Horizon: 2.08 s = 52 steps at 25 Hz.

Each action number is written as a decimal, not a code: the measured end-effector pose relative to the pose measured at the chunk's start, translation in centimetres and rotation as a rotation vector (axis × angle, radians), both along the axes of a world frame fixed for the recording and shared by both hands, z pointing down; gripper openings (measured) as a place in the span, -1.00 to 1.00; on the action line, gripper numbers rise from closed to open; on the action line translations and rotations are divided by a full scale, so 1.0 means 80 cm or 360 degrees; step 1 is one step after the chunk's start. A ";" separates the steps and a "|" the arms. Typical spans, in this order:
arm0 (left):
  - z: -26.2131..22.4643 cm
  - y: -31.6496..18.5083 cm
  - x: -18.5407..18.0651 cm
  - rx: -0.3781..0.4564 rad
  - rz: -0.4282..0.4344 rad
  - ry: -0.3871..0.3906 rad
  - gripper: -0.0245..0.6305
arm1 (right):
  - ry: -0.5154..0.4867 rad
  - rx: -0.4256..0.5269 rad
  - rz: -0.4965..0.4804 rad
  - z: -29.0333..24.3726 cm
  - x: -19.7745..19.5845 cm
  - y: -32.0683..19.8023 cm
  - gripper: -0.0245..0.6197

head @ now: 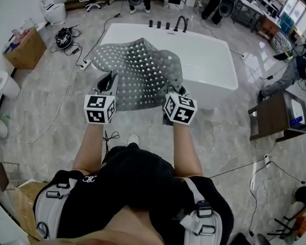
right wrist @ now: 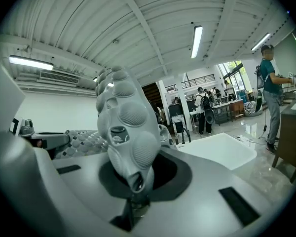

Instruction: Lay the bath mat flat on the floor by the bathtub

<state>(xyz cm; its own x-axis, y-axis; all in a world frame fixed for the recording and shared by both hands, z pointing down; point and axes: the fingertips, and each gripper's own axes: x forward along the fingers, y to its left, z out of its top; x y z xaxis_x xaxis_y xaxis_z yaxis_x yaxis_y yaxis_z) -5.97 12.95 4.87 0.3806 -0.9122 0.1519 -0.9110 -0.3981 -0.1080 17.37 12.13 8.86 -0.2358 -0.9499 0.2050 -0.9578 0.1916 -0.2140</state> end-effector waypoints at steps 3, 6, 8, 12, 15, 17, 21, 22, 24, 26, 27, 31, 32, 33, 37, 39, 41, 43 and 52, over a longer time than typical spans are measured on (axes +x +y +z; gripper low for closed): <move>0.000 -0.055 -0.021 -0.0018 0.0007 -0.0027 -0.76 | -0.0023 -0.0048 0.0009 0.005 -0.015 -0.057 -0.86; 0.013 -0.106 -0.051 -0.0062 0.0004 -0.0033 -0.76 | -0.0027 -0.0088 0.0017 0.016 -0.038 -0.103 -0.86; 0.025 -0.137 -0.066 -0.0091 0.0009 -0.0027 -0.76 | -0.0019 -0.0105 0.0023 0.024 -0.051 -0.130 -0.86; 0.038 -0.192 -0.074 -0.0129 0.0048 -0.0033 -0.76 | -0.0010 -0.0155 0.0043 0.039 -0.060 -0.183 -0.86; 0.058 -0.221 -0.075 -0.0194 0.0065 -0.0037 -0.76 | -0.0008 -0.0227 0.0047 0.059 -0.064 -0.207 -0.86; 0.072 -0.229 -0.069 -0.0241 0.0065 -0.0027 -0.76 | 0.0012 -0.0281 0.0031 0.074 -0.060 -0.213 -0.86; 0.102 -0.250 -0.059 -0.0343 0.0029 -0.0054 -0.75 | 0.0029 -0.0418 0.0000 0.108 -0.041 -0.231 -0.86; 0.114 -0.254 -0.058 -0.0380 0.0029 -0.0065 -0.75 | 0.0025 -0.0452 -0.0006 0.118 -0.038 -0.234 -0.86; 0.143 -0.258 -0.065 -0.0459 0.0018 -0.0093 -0.75 | 0.0014 -0.0530 -0.0015 0.145 -0.035 -0.236 -0.86; 0.175 -0.262 -0.076 -0.0545 -0.0013 -0.0108 -0.75 | -0.0011 -0.0629 -0.0025 0.178 -0.035 -0.236 -0.86; 0.190 -0.261 -0.079 -0.0593 -0.0025 -0.0119 -0.75 | -0.0025 -0.0682 -0.0034 0.195 -0.036 -0.234 -0.86; 0.250 -0.252 -0.082 -0.0756 -0.0023 -0.0209 -0.74 | -0.0056 -0.0877 -0.0059 0.266 -0.032 -0.216 -0.86; 0.265 -0.252 -0.084 -0.0786 -0.0017 -0.0221 -0.74 | -0.0062 -0.0918 -0.0061 0.285 -0.032 -0.214 -0.86; 0.281 -0.251 -0.086 -0.0819 -0.0015 -0.0227 -0.74 | -0.0069 -0.0961 -0.0064 0.304 -0.034 -0.212 -0.86; 0.360 -0.235 -0.098 -0.0998 -0.0039 -0.0215 -0.74 | -0.0043 -0.1158 -0.0062 0.383 -0.044 -0.191 -0.85; 0.404 -0.220 -0.099 -0.1095 -0.0035 -0.0198 -0.74 | -0.0019 -0.1249 -0.0072 0.425 -0.050 -0.174 -0.85; 0.448 -0.203 -0.099 -0.1174 -0.0019 -0.0184 -0.74 | 0.0011 -0.1332 -0.0093 0.466 -0.056 -0.156 -0.85; 0.493 -0.190 -0.102 -0.1241 -0.0011 -0.0183 -0.74 | 0.0038 -0.1408 -0.0123 0.508 -0.060 -0.145 -0.85; 0.730 -0.195 -0.142 -0.1456 -0.0069 -0.0272 -0.75 | -0.0016 -0.1714 -0.0163 0.741 -0.069 -0.122 -0.85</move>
<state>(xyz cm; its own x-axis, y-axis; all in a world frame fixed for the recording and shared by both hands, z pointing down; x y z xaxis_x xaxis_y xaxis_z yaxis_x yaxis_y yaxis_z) -17.30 -2.64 63.28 0.2554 -0.4226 0.8696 -0.9277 -0.3605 0.0973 11.85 2.41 68.13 -0.3101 -0.2474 0.9179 -0.9453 -0.0228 -0.3255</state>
